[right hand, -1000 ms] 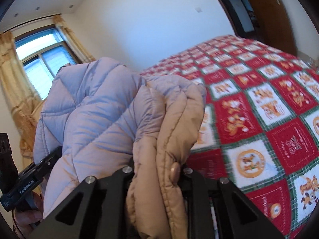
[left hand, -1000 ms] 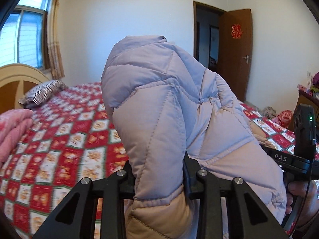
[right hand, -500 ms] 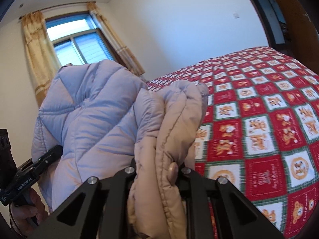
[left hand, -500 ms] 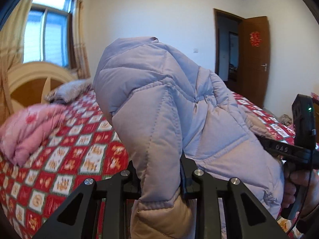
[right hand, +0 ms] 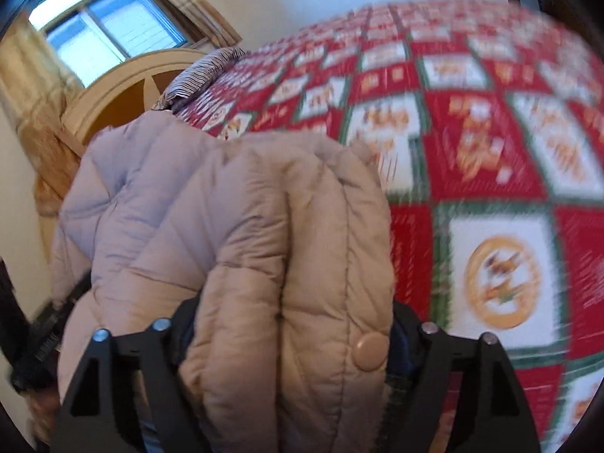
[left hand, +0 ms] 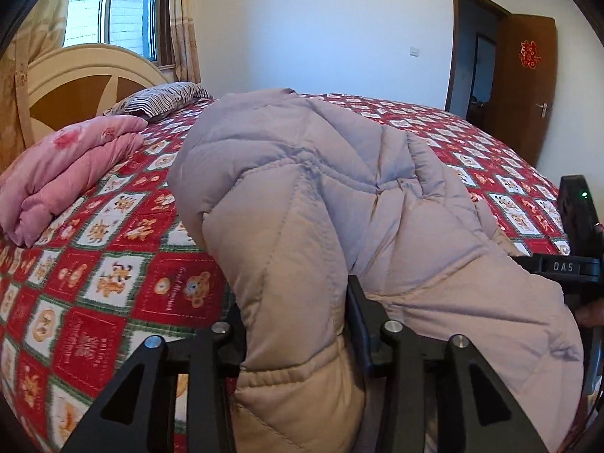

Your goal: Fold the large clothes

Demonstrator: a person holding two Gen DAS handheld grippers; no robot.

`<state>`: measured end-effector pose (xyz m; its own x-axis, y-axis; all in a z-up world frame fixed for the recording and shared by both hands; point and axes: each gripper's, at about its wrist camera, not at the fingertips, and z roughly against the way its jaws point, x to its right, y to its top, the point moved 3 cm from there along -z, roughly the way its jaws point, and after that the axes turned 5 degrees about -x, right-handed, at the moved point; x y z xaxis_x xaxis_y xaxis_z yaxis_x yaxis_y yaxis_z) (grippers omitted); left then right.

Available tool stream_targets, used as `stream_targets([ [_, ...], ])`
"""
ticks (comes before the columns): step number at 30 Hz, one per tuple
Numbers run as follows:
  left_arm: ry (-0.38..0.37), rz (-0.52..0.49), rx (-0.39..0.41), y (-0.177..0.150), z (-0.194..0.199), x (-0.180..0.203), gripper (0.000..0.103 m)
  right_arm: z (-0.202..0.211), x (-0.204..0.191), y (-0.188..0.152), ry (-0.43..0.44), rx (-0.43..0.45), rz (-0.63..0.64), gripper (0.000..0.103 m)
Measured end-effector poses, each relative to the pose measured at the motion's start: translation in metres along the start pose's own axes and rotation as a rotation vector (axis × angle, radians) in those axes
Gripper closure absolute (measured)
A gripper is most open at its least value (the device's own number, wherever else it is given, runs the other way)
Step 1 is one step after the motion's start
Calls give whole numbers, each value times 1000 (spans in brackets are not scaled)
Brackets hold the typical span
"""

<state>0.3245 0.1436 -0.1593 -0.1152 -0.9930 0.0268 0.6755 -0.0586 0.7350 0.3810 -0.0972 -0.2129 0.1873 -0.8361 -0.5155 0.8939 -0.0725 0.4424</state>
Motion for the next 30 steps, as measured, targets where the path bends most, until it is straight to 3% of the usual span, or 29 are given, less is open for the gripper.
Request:
stream_targets([
  [2,-1,15,8,0,-1,2,59,-8,3,-2,32,-23,-6,21],
  [3,1,17,13,0,1,4,59,-8,0,-3,48,-32,8,35],
  [4,7,15,20,0,4,7,59,-7,-6,-6,109,-49,18,63],
  [5,16,13,33,1,10,10,62,-6,-8,-8,152,-67,6,69],
  [7,23,15,52,5,25,12,67,4,-24,-16,111,-43,59,81],
  [14,-8,30,137,23,106,0,71,61,-56,-34,188,81,72,84],
  [19,17,30,163,33,140,-22,71,85,-103,-27,211,83,142,84],
  [23,42,80,143,29,123,-54,71,83,-142,-21,199,83,216,84],
  [30,69,180,52,7,63,-99,67,24,-162,-9,85,35,288,84],
])
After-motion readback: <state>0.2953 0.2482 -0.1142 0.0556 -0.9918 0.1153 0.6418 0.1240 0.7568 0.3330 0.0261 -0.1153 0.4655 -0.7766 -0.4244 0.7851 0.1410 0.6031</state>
